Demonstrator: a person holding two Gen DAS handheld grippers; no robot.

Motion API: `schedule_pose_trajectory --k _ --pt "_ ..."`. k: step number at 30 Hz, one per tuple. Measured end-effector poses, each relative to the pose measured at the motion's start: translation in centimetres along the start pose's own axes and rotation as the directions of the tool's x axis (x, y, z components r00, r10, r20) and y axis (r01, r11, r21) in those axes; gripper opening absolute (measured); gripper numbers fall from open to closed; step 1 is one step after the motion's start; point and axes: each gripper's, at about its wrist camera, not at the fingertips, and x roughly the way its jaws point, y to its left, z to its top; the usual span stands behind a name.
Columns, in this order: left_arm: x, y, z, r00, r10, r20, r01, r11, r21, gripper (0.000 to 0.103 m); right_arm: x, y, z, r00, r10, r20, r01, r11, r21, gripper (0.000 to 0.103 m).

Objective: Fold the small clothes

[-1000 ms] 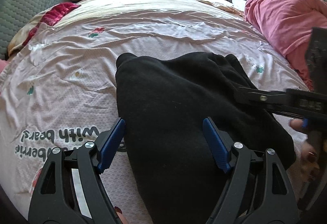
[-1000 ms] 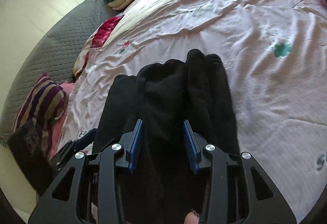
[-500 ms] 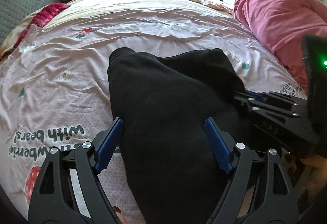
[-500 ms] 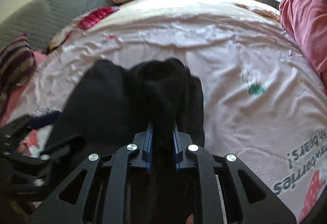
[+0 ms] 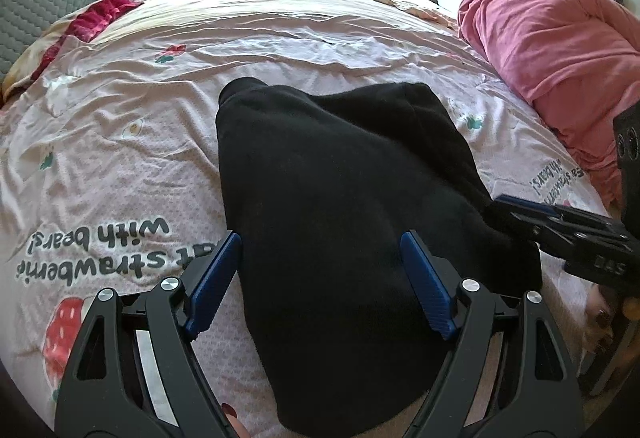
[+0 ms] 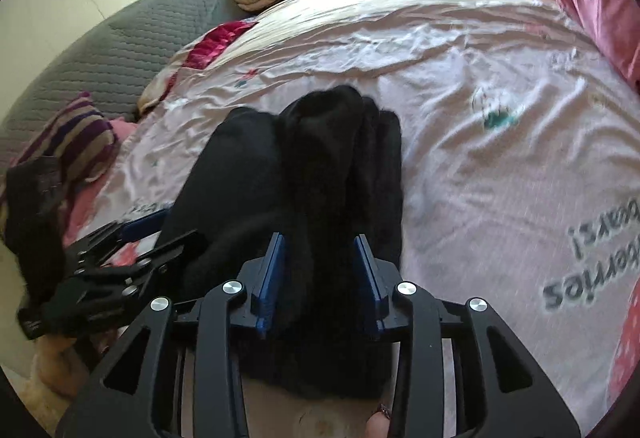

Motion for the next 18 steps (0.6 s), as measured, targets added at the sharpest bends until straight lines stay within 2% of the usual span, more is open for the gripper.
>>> schedule_pose_trajectory --k 4,11,14,15,18 --pt "-0.2 -0.1 -0.6 1.0 0.004 -0.006 -0.004 1.0 -0.003 0.074 -0.7 -0.1 -0.7 0.999 0.051 -0.007 -0.051 0.999 0.013 0.035" --pt "-0.5 -0.2 -1.3 1.0 0.009 -0.014 -0.01 1.0 -0.018 0.074 -0.4 0.0 -1.6 0.998 0.055 -0.029 -0.055 0.998 0.018 0.035" --pt "-0.6 -0.3 -1.3 1.0 0.012 -0.017 -0.013 1.0 -0.022 0.074 0.2 0.2 -1.7 0.997 0.06 -0.039 -0.06 0.998 0.013 0.028" --pt "-0.6 -0.4 -1.3 1.0 0.013 -0.018 -0.013 1.0 -0.022 0.074 0.3 0.3 -1.7 0.997 0.065 -0.045 -0.064 0.998 0.005 0.021" --pt "-0.6 -0.4 -1.4 1.0 0.015 -0.019 -0.016 1.0 -0.022 0.074 0.4 0.8 -1.7 0.998 0.04 -0.043 -0.041 0.999 -0.019 0.019"
